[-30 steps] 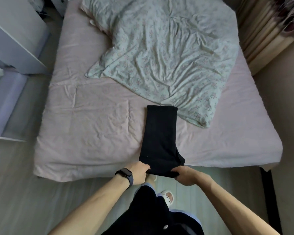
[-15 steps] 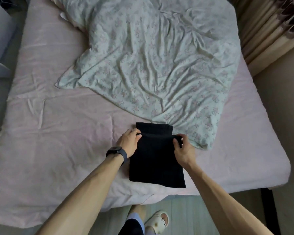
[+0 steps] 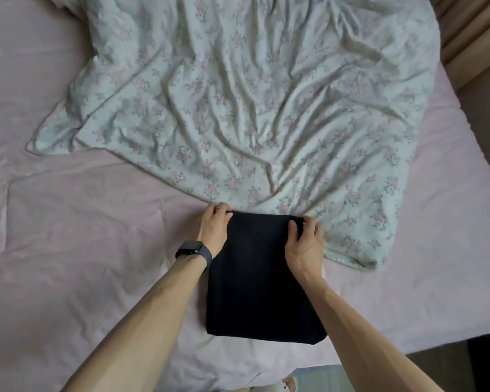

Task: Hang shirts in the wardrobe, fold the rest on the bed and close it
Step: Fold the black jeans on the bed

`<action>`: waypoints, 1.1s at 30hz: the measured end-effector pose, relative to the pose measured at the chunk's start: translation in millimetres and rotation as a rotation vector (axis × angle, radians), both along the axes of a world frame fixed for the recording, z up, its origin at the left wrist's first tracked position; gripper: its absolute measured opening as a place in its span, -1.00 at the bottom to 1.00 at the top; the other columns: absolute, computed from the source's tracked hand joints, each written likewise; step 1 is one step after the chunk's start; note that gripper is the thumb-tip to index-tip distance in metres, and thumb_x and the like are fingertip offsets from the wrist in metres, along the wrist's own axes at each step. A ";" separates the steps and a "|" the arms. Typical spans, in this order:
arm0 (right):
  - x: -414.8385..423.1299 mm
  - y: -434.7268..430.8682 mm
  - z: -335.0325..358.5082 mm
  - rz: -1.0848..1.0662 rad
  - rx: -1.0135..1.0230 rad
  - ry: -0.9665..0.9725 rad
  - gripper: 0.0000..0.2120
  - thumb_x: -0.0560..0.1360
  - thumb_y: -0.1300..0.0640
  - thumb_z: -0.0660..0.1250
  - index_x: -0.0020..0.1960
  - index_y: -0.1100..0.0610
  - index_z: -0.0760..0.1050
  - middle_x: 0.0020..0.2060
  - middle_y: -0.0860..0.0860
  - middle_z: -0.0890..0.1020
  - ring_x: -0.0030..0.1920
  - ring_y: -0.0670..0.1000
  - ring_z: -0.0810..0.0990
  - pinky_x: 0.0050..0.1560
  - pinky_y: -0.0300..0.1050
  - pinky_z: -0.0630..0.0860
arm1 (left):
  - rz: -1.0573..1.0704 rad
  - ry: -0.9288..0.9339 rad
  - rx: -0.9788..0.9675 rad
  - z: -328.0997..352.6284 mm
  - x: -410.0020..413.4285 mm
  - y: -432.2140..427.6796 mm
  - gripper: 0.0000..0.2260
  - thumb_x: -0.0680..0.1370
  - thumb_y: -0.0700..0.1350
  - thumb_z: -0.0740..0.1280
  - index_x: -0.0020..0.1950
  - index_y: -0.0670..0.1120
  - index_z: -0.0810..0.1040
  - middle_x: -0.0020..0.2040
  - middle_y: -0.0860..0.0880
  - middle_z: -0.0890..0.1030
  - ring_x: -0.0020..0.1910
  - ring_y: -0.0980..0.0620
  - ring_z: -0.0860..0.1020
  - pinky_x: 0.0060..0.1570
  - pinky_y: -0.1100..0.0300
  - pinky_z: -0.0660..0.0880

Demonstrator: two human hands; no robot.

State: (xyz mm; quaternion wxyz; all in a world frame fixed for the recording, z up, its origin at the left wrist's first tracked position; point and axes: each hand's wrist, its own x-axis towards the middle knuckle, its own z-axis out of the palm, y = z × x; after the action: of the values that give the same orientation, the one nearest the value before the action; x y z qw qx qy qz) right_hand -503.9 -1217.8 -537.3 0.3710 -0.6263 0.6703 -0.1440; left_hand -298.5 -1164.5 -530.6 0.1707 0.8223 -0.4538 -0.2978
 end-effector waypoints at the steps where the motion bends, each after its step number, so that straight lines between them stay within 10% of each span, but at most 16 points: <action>1: 0.5 -1.4 -4.1 -0.003 -0.001 0.012 -0.64 0.67 -0.02 0.19 0.32 0.22 0.40 0.23 0.18 0.50 0.13 0.16 0.52 0.04 -0.12 0.35 | -0.002 -0.016 -0.021 -7.7 -1.1 -2.1 -0.82 0.67 -0.22 0.22 0.15 -0.31 0.52 0.02 -0.28 0.50 -0.06 -0.28 0.51 0.02 -0.13 0.45; 7: 3.9 9.6 1.5 0.051 -0.122 0.137 -0.55 0.65 0.03 0.24 0.47 0.18 0.30 0.32 0.19 0.41 0.23 0.21 0.48 0.14 0.02 0.46 | 0.013 -0.235 -0.100 -20.0 -20.2 17.5 -0.76 0.64 -0.09 0.25 0.29 -0.08 0.53 0.16 -0.14 0.47 -0.05 -0.23 0.51 -0.10 -0.15 0.52; 12: -6.1 66.6 6.1 0.412 -0.338 0.389 -0.43 0.62 -0.09 0.13 0.61 -0.07 0.15 0.62 0.09 0.09 0.61 0.13 0.08 0.52 0.17 0.14 | -0.293 -0.432 -0.115 -14.2 -69.6 74.9 -0.40 0.60 0.14 0.16 0.62 0.07 0.14 0.63 -0.11 0.09 0.60 -0.17 0.07 0.51 -0.22 0.04; 26: -28.6 87.1 -40.7 0.413 -0.152 0.390 -0.42 0.64 -0.27 -0.03 0.61 -0.26 -0.11 0.63 0.03 -0.18 0.58 0.24 0.08 0.53 0.27 0.11 | -0.320 -0.466 0.065 -50.9 -80.2 98.9 -0.44 0.63 0.26 0.00 0.62 0.22 -0.05 0.65 -0.05 -0.07 0.62 -0.09 -0.03 0.47 -0.30 0.16; 33: -41.7 86.5 -5.9 0.262 -0.008 0.174 -0.25 0.56 -0.30 0.22 0.61 -0.17 -0.06 0.48 0.18 0.25 0.36 0.24 0.42 0.12 0.18 0.58 | 0.102 -0.234 0.182 -21.9 -99.5 113.1 -0.23 0.51 0.40 0.17 0.56 0.34 -0.23 0.50 -0.24 0.14 0.32 -0.26 0.32 0.27 -0.12 0.37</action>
State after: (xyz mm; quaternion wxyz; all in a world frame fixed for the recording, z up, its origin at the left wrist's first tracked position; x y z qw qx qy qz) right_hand -545.6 -1131.3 -543.2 0.3247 -0.7201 0.6117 -0.0424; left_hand -398.0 -1051.4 -552.5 0.0565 0.8855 -0.3992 -0.2308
